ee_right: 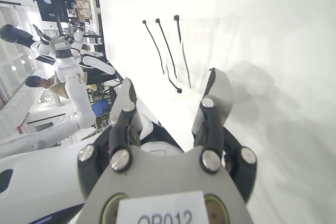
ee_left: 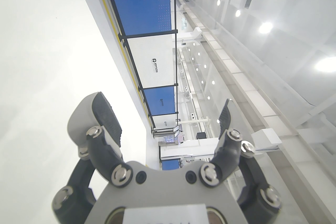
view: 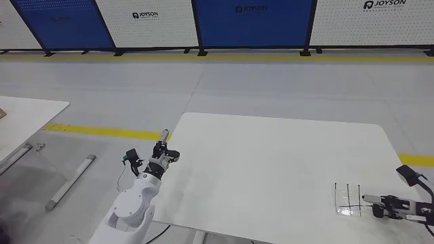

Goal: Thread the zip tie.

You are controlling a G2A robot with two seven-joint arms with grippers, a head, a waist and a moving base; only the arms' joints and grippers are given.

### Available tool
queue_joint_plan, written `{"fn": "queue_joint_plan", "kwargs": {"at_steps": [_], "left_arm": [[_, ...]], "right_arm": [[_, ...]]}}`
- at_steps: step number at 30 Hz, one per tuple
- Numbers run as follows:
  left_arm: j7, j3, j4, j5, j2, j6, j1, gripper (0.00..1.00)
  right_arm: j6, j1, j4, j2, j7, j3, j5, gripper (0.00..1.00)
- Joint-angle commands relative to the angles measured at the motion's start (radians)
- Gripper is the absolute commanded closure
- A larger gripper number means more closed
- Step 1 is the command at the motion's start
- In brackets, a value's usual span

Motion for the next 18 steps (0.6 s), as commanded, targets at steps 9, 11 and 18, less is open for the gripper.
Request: {"fn": "queue_joint_plan", "kwargs": {"at_steps": [9, 11, 18], "left_arm": [[0.000, 0.000, 0.000, 0.000, 0.000, 0.000, 0.000, 0.00], [0.000, 0.000, 0.000, 0.000, 0.000, 0.000, 0.000, 0.00], [0.000, 0.000, 0.000, 0.000, 0.000, 0.000, 0.000, 0.00]], "right_arm": [[0.015, 0.021, 0.014, 0.005, -0.002, -0.027, -0.033, 0.60], [0.014, 0.019, 0.010, 0.007, -0.005, -0.028, -0.037, 0.62], [0.002, 0.011, 0.007, 0.012, 0.000, -0.029, -0.025, 0.71]]}}
